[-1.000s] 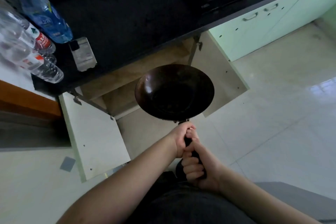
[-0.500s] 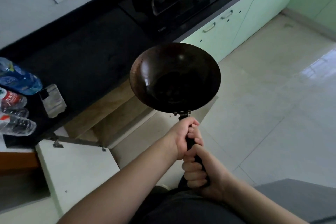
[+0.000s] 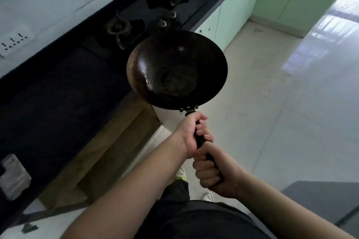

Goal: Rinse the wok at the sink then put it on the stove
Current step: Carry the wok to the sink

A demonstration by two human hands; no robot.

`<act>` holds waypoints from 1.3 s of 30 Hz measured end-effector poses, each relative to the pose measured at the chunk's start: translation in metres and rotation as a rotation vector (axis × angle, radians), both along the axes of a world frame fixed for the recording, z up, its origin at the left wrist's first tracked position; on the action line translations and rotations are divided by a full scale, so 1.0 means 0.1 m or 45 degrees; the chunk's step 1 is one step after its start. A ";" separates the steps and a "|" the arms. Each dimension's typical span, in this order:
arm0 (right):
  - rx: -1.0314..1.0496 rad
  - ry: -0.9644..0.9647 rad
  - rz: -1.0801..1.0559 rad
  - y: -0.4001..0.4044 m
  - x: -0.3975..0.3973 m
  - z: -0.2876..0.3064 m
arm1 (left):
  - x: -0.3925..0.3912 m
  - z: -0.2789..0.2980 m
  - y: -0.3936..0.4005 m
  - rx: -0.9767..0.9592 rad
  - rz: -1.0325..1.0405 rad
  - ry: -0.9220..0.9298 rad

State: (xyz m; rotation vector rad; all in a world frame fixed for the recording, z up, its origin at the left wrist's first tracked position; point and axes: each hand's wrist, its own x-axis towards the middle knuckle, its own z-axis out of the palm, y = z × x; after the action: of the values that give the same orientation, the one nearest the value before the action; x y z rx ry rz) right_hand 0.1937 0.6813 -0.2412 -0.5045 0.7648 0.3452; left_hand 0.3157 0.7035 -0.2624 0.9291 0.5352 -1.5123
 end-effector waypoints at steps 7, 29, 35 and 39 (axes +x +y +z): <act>-0.048 0.008 -0.189 -0.35 0.36 0.09 | 0.40 0.04 -0.55 -0.101 -0.188 0.007; 0.342 -0.446 -0.774 -2.29 -0.30 -0.19 | -0.33 0.01 -2.98 -0.127 -0.761 -0.019; 0.402 -0.452 -0.809 -3.22 -0.78 -0.20 | -0.81 0.04 -3.92 -0.076 -0.789 0.003; 0.345 -0.421 -0.802 -3.66 -1.00 -0.19 | -1.04 0.09 -4.35 -0.075 -0.784 0.016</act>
State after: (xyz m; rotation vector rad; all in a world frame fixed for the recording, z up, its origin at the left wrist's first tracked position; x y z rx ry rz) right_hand 0.0940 0.3156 -0.2606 -0.0448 0.5089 -0.2183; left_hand 0.2117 0.2683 -0.2532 1.0967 0.2121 -2.0702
